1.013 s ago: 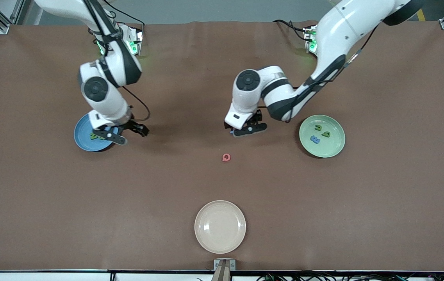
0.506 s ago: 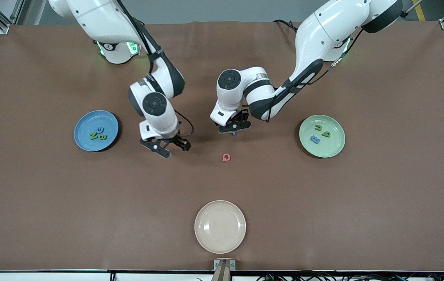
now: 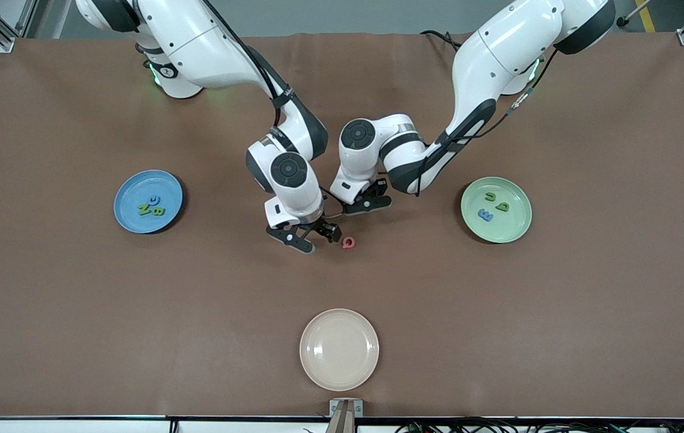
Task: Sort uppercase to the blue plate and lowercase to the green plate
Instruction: 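Grasp the blue x with the left gripper while the right gripper hovers nearby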
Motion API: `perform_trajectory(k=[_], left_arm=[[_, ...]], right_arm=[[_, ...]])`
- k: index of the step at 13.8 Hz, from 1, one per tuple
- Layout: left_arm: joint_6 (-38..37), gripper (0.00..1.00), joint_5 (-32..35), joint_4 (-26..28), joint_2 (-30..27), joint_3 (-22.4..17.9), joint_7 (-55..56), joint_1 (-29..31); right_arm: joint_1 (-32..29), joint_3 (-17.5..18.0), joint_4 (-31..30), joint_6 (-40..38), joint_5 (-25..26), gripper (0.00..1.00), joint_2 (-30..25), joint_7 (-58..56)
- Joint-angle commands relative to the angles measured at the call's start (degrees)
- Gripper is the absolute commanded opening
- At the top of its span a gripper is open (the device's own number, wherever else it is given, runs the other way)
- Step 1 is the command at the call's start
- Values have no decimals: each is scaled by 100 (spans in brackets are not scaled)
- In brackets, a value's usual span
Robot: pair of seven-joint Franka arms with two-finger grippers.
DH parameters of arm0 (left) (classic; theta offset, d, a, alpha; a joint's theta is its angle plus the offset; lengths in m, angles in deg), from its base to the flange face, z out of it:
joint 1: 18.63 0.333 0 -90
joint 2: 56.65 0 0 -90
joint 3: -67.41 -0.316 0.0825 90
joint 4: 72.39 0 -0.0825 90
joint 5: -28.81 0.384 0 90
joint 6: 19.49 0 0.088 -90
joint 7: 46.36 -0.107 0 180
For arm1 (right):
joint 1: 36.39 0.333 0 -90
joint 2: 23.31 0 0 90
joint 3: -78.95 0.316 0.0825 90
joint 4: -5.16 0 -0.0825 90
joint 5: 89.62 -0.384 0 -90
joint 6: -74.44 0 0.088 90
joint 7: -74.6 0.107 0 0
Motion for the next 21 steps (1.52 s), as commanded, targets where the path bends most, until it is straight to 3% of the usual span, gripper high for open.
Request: perform_trajectory(k=[1, 5, 11, 21], left_arm=[[75, 52, 85, -107, 51, -52, -4, -81], [75, 33, 68, -107, 69, -52, 5, -81], [75, 13, 94, -46, 25, -61, 5, -37], [66, 10, 120, 727, -643, 0, -126, 402]], right_arm=[[202, -56, 393, -44, -19, 100, 293, 93], [299, -56, 798, -26, -10, 99, 627, 111], [308, -56, 886, -17, -10, 98, 706, 111], [308, -56, 887, 18, -1, 98, 733, 102]])
